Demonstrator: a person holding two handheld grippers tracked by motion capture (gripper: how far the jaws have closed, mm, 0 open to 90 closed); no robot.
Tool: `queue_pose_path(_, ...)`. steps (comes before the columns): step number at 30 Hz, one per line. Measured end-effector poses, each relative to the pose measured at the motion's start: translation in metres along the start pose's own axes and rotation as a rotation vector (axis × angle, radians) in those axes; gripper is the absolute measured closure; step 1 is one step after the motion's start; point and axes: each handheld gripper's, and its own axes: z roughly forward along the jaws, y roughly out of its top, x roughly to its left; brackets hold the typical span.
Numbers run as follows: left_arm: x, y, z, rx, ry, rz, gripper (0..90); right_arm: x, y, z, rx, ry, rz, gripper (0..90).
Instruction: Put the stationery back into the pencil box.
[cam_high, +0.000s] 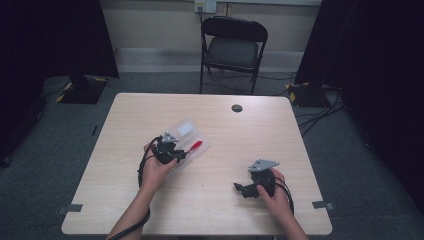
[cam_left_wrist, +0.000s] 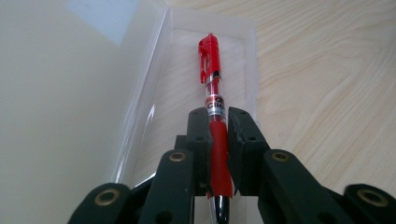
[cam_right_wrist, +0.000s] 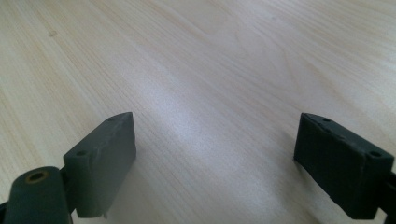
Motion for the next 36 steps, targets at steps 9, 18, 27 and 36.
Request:
queue_pose_path(9, 0.0, -0.001, 0.003, 0.008, -0.008, -0.02, 79.7, 0.0, 0.0, 0.0, 0.0, 0.0, -0.001, 11.8)
queue_pose_path(18, -0.002, -0.004, 0.004, -0.007, 0.001, -0.023, 72.3, 0.0, 0.0, 0.0, 0.0, 0.0, -0.001, 11.9)
queue_pose_path(27, -0.002, -0.002, -0.002, -0.036, 0.002, -0.018, 53.8, 0.0, 0.0, 0.0, 0.001, -0.002, -0.001, 11.9)
queue_pose_path(36, -0.003, -0.003, -0.011, -0.044, -0.003, -0.012, 41.7, 0.0, 0.0, 0.0, 0.0, 0.0, 0.0, 11.8)
